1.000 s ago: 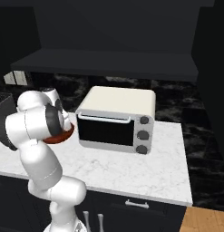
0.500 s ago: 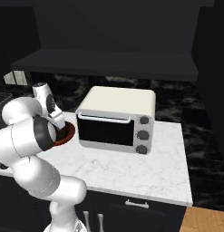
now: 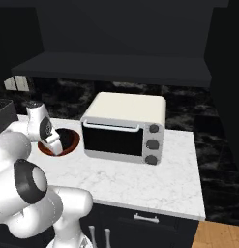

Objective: Pick up the bowls on the counter and stack them on top of one another in the open cabinet. Place the smaller bowl on top of the larger bowl.

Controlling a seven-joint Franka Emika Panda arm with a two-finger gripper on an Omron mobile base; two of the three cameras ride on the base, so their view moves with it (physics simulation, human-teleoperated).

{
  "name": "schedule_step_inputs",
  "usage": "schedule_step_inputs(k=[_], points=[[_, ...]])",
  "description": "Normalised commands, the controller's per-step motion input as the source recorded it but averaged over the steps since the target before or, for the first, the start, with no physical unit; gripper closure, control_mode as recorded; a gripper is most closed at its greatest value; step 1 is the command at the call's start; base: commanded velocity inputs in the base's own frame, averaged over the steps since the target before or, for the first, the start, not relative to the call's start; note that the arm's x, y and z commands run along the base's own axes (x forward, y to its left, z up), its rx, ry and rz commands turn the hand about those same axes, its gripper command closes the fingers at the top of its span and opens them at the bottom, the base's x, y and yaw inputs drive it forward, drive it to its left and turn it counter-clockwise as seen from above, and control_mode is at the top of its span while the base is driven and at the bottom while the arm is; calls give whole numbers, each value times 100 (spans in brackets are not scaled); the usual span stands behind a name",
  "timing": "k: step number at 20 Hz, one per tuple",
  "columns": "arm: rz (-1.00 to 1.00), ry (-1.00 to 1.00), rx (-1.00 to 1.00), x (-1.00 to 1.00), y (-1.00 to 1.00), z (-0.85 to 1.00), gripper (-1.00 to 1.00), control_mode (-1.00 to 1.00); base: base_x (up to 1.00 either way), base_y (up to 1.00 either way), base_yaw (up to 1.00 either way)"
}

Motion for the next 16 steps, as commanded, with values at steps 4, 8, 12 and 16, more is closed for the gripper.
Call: schedule_step_inputs(k=[4,8,12,16], points=[[0,0,-1,11,0,-23,-100,-100,0,0,0],[-1,-1,0,43,0,0,-100,-100,0,0,0],[-2,0,0,54,0,0,-100,-100,0,0,0],[-1,0,0,38,6,-5,-100,-100,0,0,0]])
